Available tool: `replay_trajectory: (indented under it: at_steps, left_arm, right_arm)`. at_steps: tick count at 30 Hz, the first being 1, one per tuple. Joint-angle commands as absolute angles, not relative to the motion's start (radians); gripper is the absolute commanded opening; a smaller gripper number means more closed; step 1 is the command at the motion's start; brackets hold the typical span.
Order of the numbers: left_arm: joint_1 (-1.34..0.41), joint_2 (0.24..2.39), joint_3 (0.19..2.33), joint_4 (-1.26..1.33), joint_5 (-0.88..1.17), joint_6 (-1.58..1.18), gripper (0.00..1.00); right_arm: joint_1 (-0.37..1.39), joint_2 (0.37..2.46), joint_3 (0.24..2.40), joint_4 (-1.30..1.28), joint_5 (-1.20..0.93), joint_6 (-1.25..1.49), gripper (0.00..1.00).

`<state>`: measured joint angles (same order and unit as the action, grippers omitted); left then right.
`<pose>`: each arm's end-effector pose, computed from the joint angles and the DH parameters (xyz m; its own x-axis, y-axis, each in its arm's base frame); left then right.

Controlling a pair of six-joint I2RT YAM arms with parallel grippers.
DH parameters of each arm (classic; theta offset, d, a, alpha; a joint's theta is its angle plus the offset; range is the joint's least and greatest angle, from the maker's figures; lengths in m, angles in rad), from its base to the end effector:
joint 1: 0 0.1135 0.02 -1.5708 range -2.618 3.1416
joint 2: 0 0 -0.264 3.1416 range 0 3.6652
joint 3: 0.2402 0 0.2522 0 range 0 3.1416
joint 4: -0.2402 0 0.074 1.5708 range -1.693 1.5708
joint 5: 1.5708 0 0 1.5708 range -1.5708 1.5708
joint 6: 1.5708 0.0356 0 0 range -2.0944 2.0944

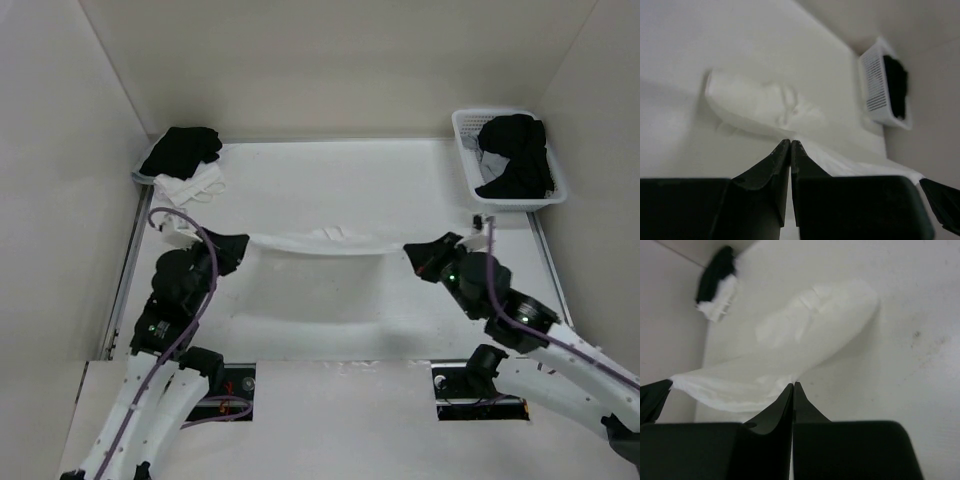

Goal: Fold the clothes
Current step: Flatten the tank top out

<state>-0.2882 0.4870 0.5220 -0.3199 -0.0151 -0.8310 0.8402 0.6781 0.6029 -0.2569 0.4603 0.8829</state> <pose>0.1292 -0.0377 0.2748 -0.3813 -0.6572 -0.6501 -0.0168 0.7080 -0.7060 0.1207 0.1111 0.2860 -0.4371 0.5494 -0.7121 -0.0776 0.7658 0.6384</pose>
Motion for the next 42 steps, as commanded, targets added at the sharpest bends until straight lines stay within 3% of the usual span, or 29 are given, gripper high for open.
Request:
replay_trajectory:
  at_steps: [1,7,11,14,19,26,35,39,42]
  left_arm:
    - [-0.28,0.445,0.751,-0.296,-0.06,-0.773,0.04]
    - [-0.286,0.48,1.0,-0.278,-0.136,-0.724,0.04]
    - [-0.285,0.505,1.043,-0.212,-0.187,-0.73,0.05]
    - [-0.285,0.56,1.023,-0.157,-0.196,-0.745,0.05]
    - [-0.277,0.707,0.943,-0.037,-0.186,-0.796,0.05]
    - [-0.15,1.105,1.031,0.126,-0.077,-0.876,0.05]
    - [-0.005,1.273,1.273,0.181,0.098,-0.956,0.05]
    - [-0.002,1.27,1.293,0.204,0.143,-0.95,0.05]
    - [-0.022,1.217,1.171,0.277,0.127,-0.93,0.05]
  right_arm:
    - [0.907,0.594,0.834,-0.461,0.624,0.74,0.01]
    - [1.111,0.646,1.205,-0.545,0.868,0.533,0.01]
    - [1.167,0.728,1.307,-0.454,0.899,0.385,0.01]
    - [1.057,0.79,1.296,-0.349,0.772,0.324,0.02]
    - [0.689,0.957,1.264,-0.253,0.329,0.44,0.02]
    - [0.427,1.253,1.402,-0.138,0.065,0.514,0.02]
    - [0.34,1.437,1.747,-0.224,-0.021,0.511,0.02]
    - [0.338,1.402,1.712,-0.223,-0.025,0.503,0.02]
    - [0.341,1.336,1.552,-0.169,-0.028,0.505,0.02]
